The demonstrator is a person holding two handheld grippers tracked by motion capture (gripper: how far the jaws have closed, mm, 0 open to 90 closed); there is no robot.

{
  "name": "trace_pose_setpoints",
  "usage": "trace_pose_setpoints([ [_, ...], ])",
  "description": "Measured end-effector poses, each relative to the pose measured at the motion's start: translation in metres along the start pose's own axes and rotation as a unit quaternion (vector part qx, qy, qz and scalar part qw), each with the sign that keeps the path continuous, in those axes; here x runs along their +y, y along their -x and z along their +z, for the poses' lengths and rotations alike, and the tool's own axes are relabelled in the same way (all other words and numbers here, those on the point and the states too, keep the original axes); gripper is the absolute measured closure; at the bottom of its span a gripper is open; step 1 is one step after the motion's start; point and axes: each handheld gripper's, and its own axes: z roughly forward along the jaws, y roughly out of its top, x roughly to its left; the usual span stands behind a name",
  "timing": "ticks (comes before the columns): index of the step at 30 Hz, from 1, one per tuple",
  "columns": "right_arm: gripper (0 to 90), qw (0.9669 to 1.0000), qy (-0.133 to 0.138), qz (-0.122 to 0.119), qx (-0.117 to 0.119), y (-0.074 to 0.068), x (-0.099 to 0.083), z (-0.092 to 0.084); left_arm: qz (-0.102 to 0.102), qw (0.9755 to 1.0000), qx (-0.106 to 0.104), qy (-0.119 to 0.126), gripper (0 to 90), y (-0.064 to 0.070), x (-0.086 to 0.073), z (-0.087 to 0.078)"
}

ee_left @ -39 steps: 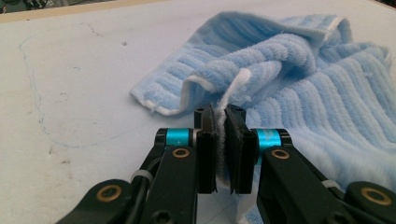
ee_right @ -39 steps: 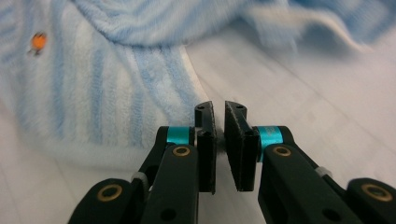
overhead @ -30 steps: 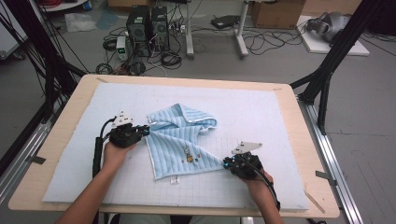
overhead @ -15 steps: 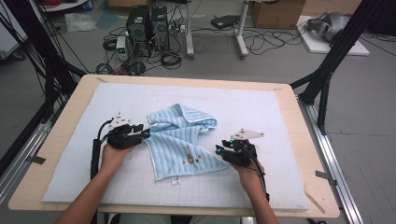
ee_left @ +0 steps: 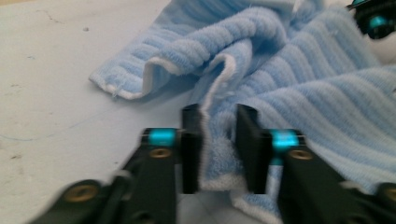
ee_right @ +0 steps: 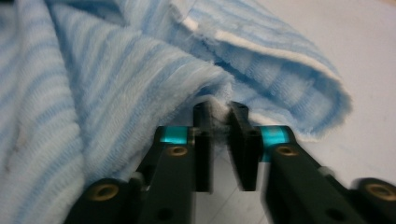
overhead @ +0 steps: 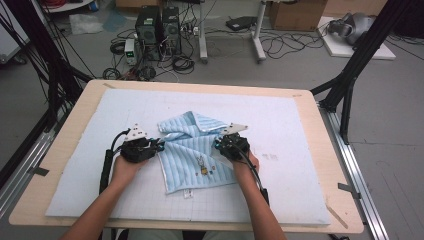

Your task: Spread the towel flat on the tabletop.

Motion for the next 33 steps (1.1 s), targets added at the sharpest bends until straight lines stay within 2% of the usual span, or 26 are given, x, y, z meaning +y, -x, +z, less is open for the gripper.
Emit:
trace_pose_setpoints([
  [5, 82.7, 0.9999, -0.011, 0.003, -0.002, 0.007, -0.004, -0.001, -0.004, 1.0000, 0.004, 0.004, 80.5, -0.002, 0.000, -0.002],
  [11, 82.7, 0.9999, -0.014, -0.008, -0.007, 0.017, -0.007, -0.011, -0.007, 0.9999, 0.004, 0.008, 81.1, -0.002, 0.000, -0.002],
  [19, 82.7, 0.9994, -0.016, -0.021, -0.024, 0.035, -0.009, -0.020, -0.005, 0.9999, -0.008, 0.006, 81.5, -0.001, 0.000, 0.000],
  [21, 82.8, 0.9986, -0.015, -0.035, -0.037, 0.037, -0.008, -0.021, -0.004, 0.9999, -0.010, 0.005, 81.2, 0.000, -0.001, 0.001],
  [24, 84.1, 0.9965, -0.015, -0.036, -0.074, 0.042, -0.008, -0.020, 0.002, 1.0000, -0.006, -0.003, 79.8, 0.002, -0.001, 0.002],
  [27, 84.2, 0.9951, -0.020, -0.015, -0.096, 0.048, -0.009, -0.017, 0.000, 1.0000, 0.004, -0.005, 71.6, 0.003, 0.000, 0.003],
  [28, 84.2, 0.9951, -0.017, -0.009, -0.097, 0.049, -0.010, -0.017, 0.000, 1.0000, 0.004, -0.005, 65.4, 0.003, 0.000, 0.003],
  [29, 84.1, 0.9954, -0.015, 0.007, -0.095, 0.051, -0.010, -0.016, -0.014, 0.9998, 0.015, -0.006, 58.0, 0.001, -0.001, 0.003],
  [30, 82.9, 0.9953, -0.015, 0.012, -0.095, 0.051, -0.011, -0.016, -0.014, 0.9998, 0.015, -0.006, 56.2, 0.001, -0.001, 0.003],
  [31, 77.8, 0.9945, -0.016, 0.015, -0.102, 0.051, -0.011, -0.016, -0.022, 0.9996, 0.018, -0.004, 53.4, -0.002, -0.001, 0.002],
  [32, 73.5, 0.9939, -0.016, 0.022, -0.107, 0.051, -0.011, -0.017, -0.022, 0.9996, 0.018, -0.004, 51.6, -0.002, -0.001, 0.002],
  [33, 68.2, 0.9932, -0.009, 0.044, -0.108, 0.052, -0.011, -0.020, -0.027, 0.9994, 0.021, -0.003, 51.4, -0.003, -0.001, 0.001],
])
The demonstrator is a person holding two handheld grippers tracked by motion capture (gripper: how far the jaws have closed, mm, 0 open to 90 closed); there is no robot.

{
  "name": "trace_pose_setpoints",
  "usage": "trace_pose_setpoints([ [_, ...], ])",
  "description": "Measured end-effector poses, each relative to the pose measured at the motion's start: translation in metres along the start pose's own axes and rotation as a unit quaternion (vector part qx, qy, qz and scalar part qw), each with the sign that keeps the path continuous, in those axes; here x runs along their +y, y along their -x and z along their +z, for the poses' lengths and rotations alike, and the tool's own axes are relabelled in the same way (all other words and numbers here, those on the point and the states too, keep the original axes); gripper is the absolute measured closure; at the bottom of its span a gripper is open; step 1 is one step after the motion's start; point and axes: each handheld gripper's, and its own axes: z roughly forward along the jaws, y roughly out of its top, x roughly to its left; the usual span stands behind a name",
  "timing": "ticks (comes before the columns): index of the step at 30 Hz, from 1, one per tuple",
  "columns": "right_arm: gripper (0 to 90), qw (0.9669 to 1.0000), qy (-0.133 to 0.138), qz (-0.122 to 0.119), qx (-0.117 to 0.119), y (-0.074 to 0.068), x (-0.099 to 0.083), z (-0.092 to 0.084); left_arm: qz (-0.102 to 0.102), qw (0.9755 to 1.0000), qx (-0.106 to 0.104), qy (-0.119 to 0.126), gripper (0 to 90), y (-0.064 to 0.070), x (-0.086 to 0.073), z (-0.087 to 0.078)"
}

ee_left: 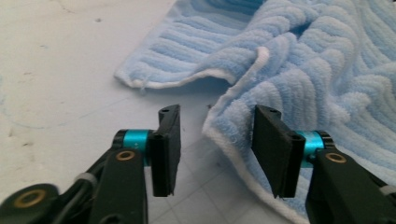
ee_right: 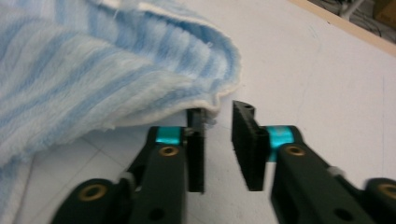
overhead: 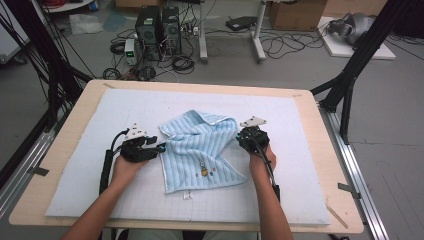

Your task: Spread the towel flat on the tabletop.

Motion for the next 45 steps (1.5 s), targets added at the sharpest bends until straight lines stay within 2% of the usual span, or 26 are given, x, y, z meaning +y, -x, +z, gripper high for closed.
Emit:
trace_pose_setpoints([
  [3, 65.8, 0.9994, 0.013, 0.031, 0.009, 0.002, 0.000, -0.008, 0.001, 1.0000, 0.000, 0.008, 50.9, 0.000, 0.001, -0.002],
  [4, 66.3, 0.9993, 0.013, 0.030, 0.016, 0.001, -0.002, -0.011, 0.001, 0.9999, 0.001, 0.011, 51.0, 0.001, 0.001, -0.002],
  [5, 66.9, 0.9991, 0.009, 0.033, 0.024, 0.000, -0.003, -0.012, 0.004, 0.9999, 0.002, 0.011, 51.1, 0.000, 0.002, -0.003],
  [7, 66.3, 0.9976, -0.012, 0.037, 0.057, -0.004, -0.008, -0.011, 0.002, 0.9999, 0.003, 0.015, 51.1, 0.000, 0.002, -0.003],
  [9, 65.4, 0.9968, -0.015, 0.031, 0.073, -0.011, -0.012, -0.012, 0.002, 0.9999, 0.003, 0.014, 51.2, 0.000, 0.002, -0.004],
  [11, 64.9, 0.9946, -0.014, 0.035, 0.097, -0.018, -0.014, -0.012, 0.001, 0.9999, 0.004, 0.017, 51.5, -0.001, 0.002, -0.004],
  [13, 63.1, 0.9902, -0.017, 0.028, 0.136, -0.026, -0.013, -0.010, 0.001, 0.9998, 0.006, 0.019, 52.0, -0.001, 0.002, -0.005],
  [16, 59.9, 0.9870, -0.019, 0.006, 0.160, -0.041, -0.011, -0.006, 0.001, 0.9998, 0.005, 0.020, 52.0, -0.001, 0.002, -0.005],
  [19, 57.5, 0.9831, -0.015, 0.014, 0.182, -0.050, -0.008, -0.003, 0.000, 0.9997, 0.005, 0.023, 51.8, -0.002, 0.003, -0.005],
  [22, 58.2, 0.9802, -0.024, 0.004, 0.197, -0.058, -0.007, 0.001, -0.002, 0.9997, 0.005, 0.025, 50.3, -0.002, 0.003, -0.006],
  [23, 60.3, 0.9806, -0.030, -0.006, 0.194, -0.061, -0.008, 0.003, -0.002, 0.9997, 0.005, 0.025, 49.7, -0.002, 0.003, -0.006],
  [24, 65.9, 0.9827, -0.028, -0.020, 0.182, -0.063, -0.008, 0.003, -0.002, 0.9997, 0.006, 0.025, 49.6, -0.003, 0.003, -0.006],
  [25, 76.4, 0.9818, -0.028, -0.024, 0.186, -0.063, -0.007, 0.002, -0.002, 0.9997, 0.005, 0.025, 49.5, -0.003, 0.003, -0.006],
  [27, 84.4, 0.9812, -0.031, -0.030, 0.188, -0.063, -0.007, 0.000, -0.004, 0.9997, 0.004, 0.026, 49.3, -0.003, 0.003, -0.006],
  [28, 85.1, 0.9823, -0.030, -0.041, 0.180, -0.063, -0.007, -0.002, -0.005, 0.9996, 0.005, 0.026, 49.2, -0.003, 0.002, -0.006],
  [29, 85.1, 0.9830, -0.032, -0.041, 0.176, -0.063, -0.008, -0.004, -0.006, 0.9997, 0.004, 0.025, 49.1, -0.003, 0.002, -0.006],
  [35, 85.1, 0.9871, -0.034, -0.024, 0.155, -0.043, -0.024, -0.021, -0.006, 0.9997, 0.005, 0.025, 49.0, -0.004, 0.002, -0.006],
  [39, 85.0, 0.9895, -0.036, 0.000, 0.140, -0.028, -0.038, -0.035, -0.003, 0.9998, 0.005, 0.021, 48.9, -0.002, 0.002, -0.005],
  [45, 83.1, 0.9939, -0.048, -0.002, 0.099, -0.016, -0.051, -0.045, -0.002, 0.9998, 0.001, 0.020, 48.6, 0.000, 0.002, -0.004],
])
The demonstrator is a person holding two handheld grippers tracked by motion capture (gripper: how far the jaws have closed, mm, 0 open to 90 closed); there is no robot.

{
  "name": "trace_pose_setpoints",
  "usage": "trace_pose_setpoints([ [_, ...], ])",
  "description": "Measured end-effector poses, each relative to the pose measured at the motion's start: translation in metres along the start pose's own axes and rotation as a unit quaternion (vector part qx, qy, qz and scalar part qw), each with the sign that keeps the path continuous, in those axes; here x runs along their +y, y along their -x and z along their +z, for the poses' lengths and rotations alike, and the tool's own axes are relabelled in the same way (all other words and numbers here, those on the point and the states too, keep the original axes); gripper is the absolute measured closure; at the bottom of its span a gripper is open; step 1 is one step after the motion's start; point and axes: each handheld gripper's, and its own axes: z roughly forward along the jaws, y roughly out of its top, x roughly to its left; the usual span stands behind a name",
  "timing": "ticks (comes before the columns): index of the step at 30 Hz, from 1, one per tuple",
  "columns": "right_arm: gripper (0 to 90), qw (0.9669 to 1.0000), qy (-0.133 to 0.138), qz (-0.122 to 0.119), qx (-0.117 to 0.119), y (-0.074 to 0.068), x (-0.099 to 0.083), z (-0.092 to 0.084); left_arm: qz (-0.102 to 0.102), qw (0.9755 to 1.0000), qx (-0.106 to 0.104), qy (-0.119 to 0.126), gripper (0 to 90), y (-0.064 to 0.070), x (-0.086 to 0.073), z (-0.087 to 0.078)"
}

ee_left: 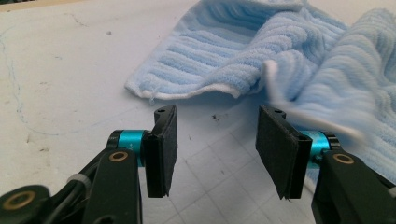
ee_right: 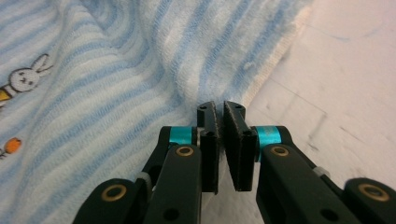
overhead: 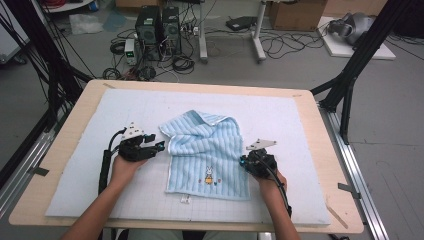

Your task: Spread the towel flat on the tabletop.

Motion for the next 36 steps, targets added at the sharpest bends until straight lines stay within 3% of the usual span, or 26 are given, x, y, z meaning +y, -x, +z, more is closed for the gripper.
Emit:
trace_pose_setpoints([
  [2, 74.9, 0.9999, 0.003, 0.007, -0.009, 0.002, -0.001, -0.002, 0.001, 1.0000, -0.004, 0.001, 48.4, 0.000, 0.000, 0.000],
  [5, 59.6, 0.9987, 0.046, 0.022, 0.001, 0.004, -0.001, -0.008, 0.005, 0.9998, -0.016, 0.007, 48.2, 0.002, 0.001, -0.001],
  [8, 45.9, 0.9962, 0.079, 0.035, -0.004, 0.007, 0.000, -0.012, -0.002, 0.9986, -0.050, 0.015, 48.4, 0.005, 0.002, 0.000],
  [11, 40.8, 0.9957, 0.075, 0.054, -0.001, 0.009, -0.003, -0.008, -0.003, 0.9960, -0.089, 0.010, 47.4, 0.012, 0.002, 0.004],
  [14, 41.1, 0.9970, 0.058, 0.051, 0.007, 0.008, -0.004, -0.001, 0.009, 0.9946, -0.103, -0.013, 42.6, 0.020, 0.001, 0.010],
  [17, 43.4, 0.9979, 0.050, 0.038, 0.015, 0.003, -0.004, 0.003, 0.018, 0.9945, -0.101, -0.022, 42.0, 0.024, 0.000, 0.011],
  [23, 49.0, 0.9987, 0.033, 0.025, 0.031, 0.001, -0.005, 0.008, 0.001, 0.9955, -0.094, -0.011, 42.1, 0.018, 0.002, 0.007],
  [25, 59.4, 0.9984, 0.032, 0.024, 0.040, 0.001, -0.005, 0.006, -0.001, 0.9962, -0.086, -0.012, 42.1, 0.017, 0.002, 0.007],
  [27, 76.4, 0.9980, 0.029, 0.013, 0.055, 0.000, -0.005, 0.005, -0.004, 0.9966, -0.081, -0.015, 42.1, 0.016, 0.001, 0.007],
  [29, 82.6, 0.9975, 0.022, -0.001, 0.066, -0.004, -0.004, 0.004, -0.005, 0.9965, -0.082, -0.016, 42.3, 0.016, 0.001, 0.007],
  [32, 83.4, 0.9956, 0.011, -0.013, 0.092, -0.008, -0.003, 0.002, -0.006, 0.9955, -0.094, -0.014, 43.4, 0.018, 0.002, 0.007],
  [36, 83.3, 0.9871, 0.002, -0.014, 0.159, -0.013, -0.011, -0.005, -0.005, 0.9937, -0.111, -0.016, 43.4, 0.023, 0.001, 0.010],
])
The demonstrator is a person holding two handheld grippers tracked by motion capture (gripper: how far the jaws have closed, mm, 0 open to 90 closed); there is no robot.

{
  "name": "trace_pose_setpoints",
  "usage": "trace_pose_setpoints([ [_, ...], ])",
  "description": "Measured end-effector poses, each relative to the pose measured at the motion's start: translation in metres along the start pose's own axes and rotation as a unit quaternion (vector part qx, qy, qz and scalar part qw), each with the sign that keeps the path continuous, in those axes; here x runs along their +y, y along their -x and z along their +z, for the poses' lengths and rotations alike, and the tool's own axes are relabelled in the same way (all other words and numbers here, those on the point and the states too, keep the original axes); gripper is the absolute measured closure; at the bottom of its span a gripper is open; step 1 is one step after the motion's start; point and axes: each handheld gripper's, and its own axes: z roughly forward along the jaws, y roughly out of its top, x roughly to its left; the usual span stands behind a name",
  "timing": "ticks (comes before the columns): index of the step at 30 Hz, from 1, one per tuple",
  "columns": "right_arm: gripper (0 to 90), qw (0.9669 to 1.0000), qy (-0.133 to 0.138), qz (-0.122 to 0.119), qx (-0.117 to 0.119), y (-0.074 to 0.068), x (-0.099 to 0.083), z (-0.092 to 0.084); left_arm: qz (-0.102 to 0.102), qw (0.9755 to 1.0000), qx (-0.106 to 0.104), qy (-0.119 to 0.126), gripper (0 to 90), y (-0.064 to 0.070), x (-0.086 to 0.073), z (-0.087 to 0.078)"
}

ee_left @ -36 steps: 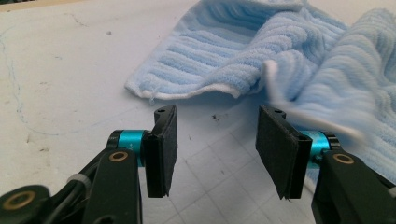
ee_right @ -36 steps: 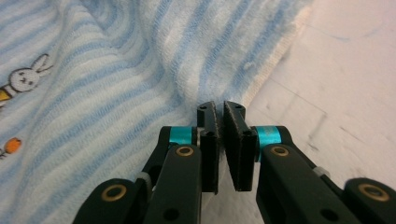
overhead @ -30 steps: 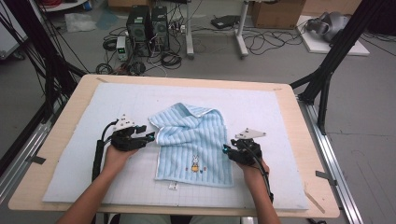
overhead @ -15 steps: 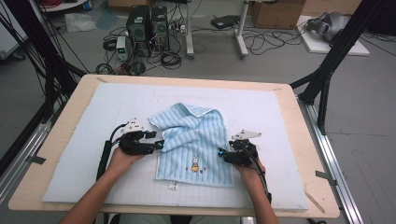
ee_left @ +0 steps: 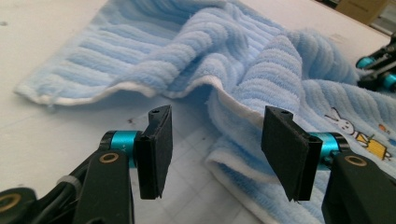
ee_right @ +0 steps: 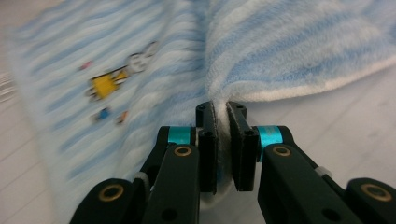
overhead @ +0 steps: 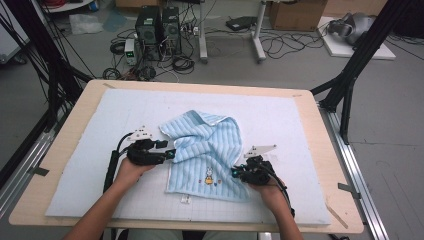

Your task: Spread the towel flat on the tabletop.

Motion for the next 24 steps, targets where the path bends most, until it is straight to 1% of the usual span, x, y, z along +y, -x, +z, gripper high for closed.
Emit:
trace_pose_setpoints([
  [2, 83.3, 0.9996, -0.005, -0.007, 0.026, -0.004, -0.004, -0.002, 0.003, 1.0000, -0.005, -0.006, 43.1, 0.002, -0.001, 0.003],
  [5, 81.8, 0.9976, -0.015, -0.029, 0.060, -0.011, -0.010, -0.007, 0.010, 0.9998, -0.010, -0.011, 42.5, 0.007, -0.001, 0.007],
  [7, 76.2, 0.9968, -0.021, -0.034, 0.070, -0.013, -0.012, -0.011, 0.012, 0.9998, -0.007, -0.012, 42.5, 0.008, 0.000, 0.010],
  [8, 70.6, 0.9972, -0.013, -0.035, 0.065, -0.012, -0.012, -0.014, 0.013, 0.9998, -0.005, -0.011, 42.6, 0.008, 0.000, 0.011],
  [10, 61.6, 0.9987, 0.016, -0.008, 0.048, -0.006, -0.009, -0.018, 0.013, 0.9998, 0.003, -0.013, 42.8, 0.009, 0.001, 0.015],
  [11, 57.6, 0.9989, 0.033, 0.002, 0.033, -0.003, -0.006, -0.020, 0.014, 0.9998, 0.005, -0.012, 42.9, 0.010, 0.001, 0.016],
  [12, 55.1, 0.9986, 0.051, 0.012, 0.011, 0.000, -0.003, -0.021, 0.015, 0.9998, 0.004, -0.011, 43.4, 0.011, 0.002, 0.017],
  [13, 54.5, 0.9979, 0.061, 0.021, -0.008, 0.003, 0.000, -0.021, 0.015, 0.9998, 0.006, -0.008, 44.8, 0.011, 0.003, 0.018],
  [14, 52.3, 0.9965, 0.072, 0.027, -0.034, 0.006, 0.005, -0.020, 0.017, 0.9998, 0.007, -0.010, 46.9, 0.011, 0.003, 0.019],
  [15, 51.3, 0.9953, 0.079, 0.028, -0.050, 0.008, 0.009, -0.018, 0.017, 0.9997, 0.009, -0.014, 47.8, 0.011, 0.005, 0.021],
  [16, 51.0, 0.9941, 0.083, 0.032, -0.062, 0.010, 0.013, -0.014, 0.017, 0.9997, 0.009, -0.014, 50.7, 0.011, 0.005, 0.021],
  [17, 50.3, 0.9932, 0.083, 0.031, -0.076, 0.012, 0.019, -0.007, 0.020, 0.9993, 0.019, -0.025, 59.6, 0.011, 0.008, 0.028],
  [18, 50.3, 0.9927, 0.081, 0.028, -0.085, 0.013, 0.022, -0.003, 0.026, 0.9989, 0.020, -0.036, 65.6, 0.011, 0.009, 0.032],
  [19, 50.4, 0.9925, 0.072, 0.024, -0.096, 0.013, 0.027, 0.006, 0.026, 0.9989, 0.020, -0.036, 73.1, 0.011, 0.009, 0.032],
  [20, 51.0, 0.9925, 0.062, 0.020, -0.104, 0.013, 0.031, 0.013, 0.039, 0.9976, 0.028, -0.050, 79.6, 0.011, 0.012, 0.035],
  [21, 52.5, 0.9925, 0.053, 0.015, -0.110, 0.013, 0.033, 0.018, 0.039, 0.9976, 0.028, -0.050, 82.3, 0.011, 0.012, 0.035],
  [22, 57.1, 0.9929, 0.038, 0.014, -0.112, 0.014, 0.035, 0.026, 0.030, 0.9979, 0.024, -0.052, 83.4, 0.010, 0.012, 0.034],
  [24, 66.5, 0.9935, 0.021, 0.011, -0.111, 0.014, 0.035, 0.033, 0.026, 0.9977, 0.014, -0.061, 83.9, 0.008, 0.011, 0.030],
])
